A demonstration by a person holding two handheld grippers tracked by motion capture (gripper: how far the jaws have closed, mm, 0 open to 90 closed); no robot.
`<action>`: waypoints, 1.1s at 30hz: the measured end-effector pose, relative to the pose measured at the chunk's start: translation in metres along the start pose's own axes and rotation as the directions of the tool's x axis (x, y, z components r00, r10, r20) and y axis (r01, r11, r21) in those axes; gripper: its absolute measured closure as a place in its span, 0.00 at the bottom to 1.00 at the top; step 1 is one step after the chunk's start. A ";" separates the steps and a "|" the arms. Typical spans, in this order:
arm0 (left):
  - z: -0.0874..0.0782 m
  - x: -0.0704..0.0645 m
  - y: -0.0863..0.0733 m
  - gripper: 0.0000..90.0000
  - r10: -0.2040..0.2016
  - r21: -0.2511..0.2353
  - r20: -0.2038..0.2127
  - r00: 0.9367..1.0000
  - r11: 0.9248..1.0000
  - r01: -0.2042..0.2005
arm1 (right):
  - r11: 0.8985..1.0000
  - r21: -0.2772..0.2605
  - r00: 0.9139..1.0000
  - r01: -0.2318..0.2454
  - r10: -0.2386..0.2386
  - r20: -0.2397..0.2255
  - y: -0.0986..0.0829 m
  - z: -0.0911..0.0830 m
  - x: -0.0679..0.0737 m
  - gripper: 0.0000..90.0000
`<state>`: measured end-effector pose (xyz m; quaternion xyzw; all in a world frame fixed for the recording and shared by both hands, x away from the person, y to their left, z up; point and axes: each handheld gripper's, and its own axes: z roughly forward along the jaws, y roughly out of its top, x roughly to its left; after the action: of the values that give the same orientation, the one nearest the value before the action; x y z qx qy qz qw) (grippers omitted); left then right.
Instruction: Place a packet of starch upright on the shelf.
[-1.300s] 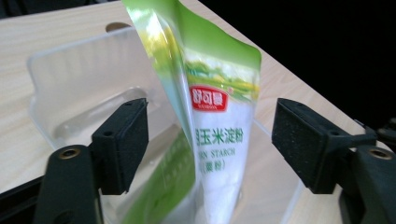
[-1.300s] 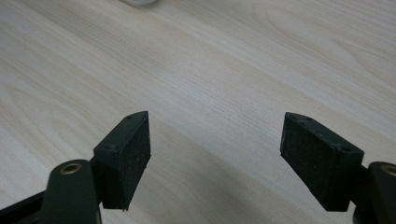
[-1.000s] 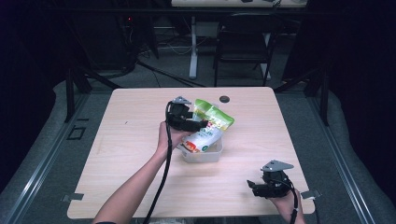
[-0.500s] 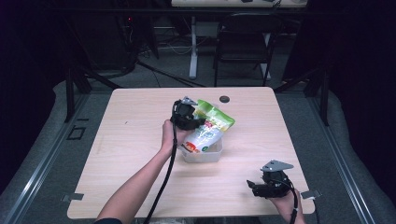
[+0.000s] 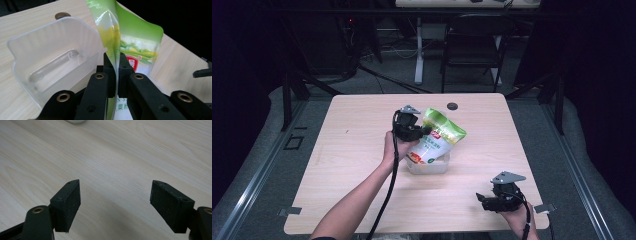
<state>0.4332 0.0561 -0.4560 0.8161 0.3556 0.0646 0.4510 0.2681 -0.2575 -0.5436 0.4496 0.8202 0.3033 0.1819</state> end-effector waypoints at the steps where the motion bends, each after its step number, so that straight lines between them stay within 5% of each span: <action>1: -0.004 -0.002 0.000 0.99 -0.006 -0.012 0.020 1.000 1.000 0.006 | 1.000 -0.003 1.000 -0.003 0.003 0.001 0.000 0.000 0.000 0.27; 10: -0.014 -0.008 -0.001 0.99 -0.025 -0.079 0.063 0.998 0.996 0.030 | 1.000 -0.008 1.000 -0.005 0.005 0.003 0.001 0.001 0.001 0.27; 17: -0.015 -0.010 -0.004 0.99 -0.072 -0.175 0.122 0.990 0.980 0.093 | 1.000 -0.014 1.000 0.001 -0.001 0.005 0.001 0.001 0.001 0.27; 20: -0.010 -0.006 -0.010 0.99 -0.118 -0.214 0.164 0.979 0.965 0.152 | 1.000 -0.012 1.000 0.003 -0.002 0.006 0.001 0.001 0.001 0.27; 21: -0.005 -0.001 -0.017 0.99 -0.156 -0.229 0.187 0.970 0.953 0.198 | 1.000 -0.012 1.000 0.001 0.000 0.005 0.001 0.001 0.001 0.27; 26: 0.000 0.009 -0.031 0.98 -0.216 -0.229 0.202 0.955 0.938 0.261 | 1.000 -0.013 1.000 0.000 0.000 0.001 0.001 0.000 0.000 0.27; 28: 0.000 0.016 -0.040 0.98 -0.250 -0.232 0.237 0.939 0.924 0.305 | 1.000 -0.013 1.000 -0.003 0.003 0.003 0.001 0.000 0.000 0.27; 33: -0.002 0.016 -0.040 0.96 -0.238 -0.224 0.234 0.943 0.930 0.290 | 1.000 -0.010 1.000 0.005 -0.005 -0.002 0.002 0.001 0.001 0.27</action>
<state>0.4236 0.0815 -0.4895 0.6979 0.4035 -0.0353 0.5907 0.2692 -0.2553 -0.5434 0.4465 0.8200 0.3072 0.1840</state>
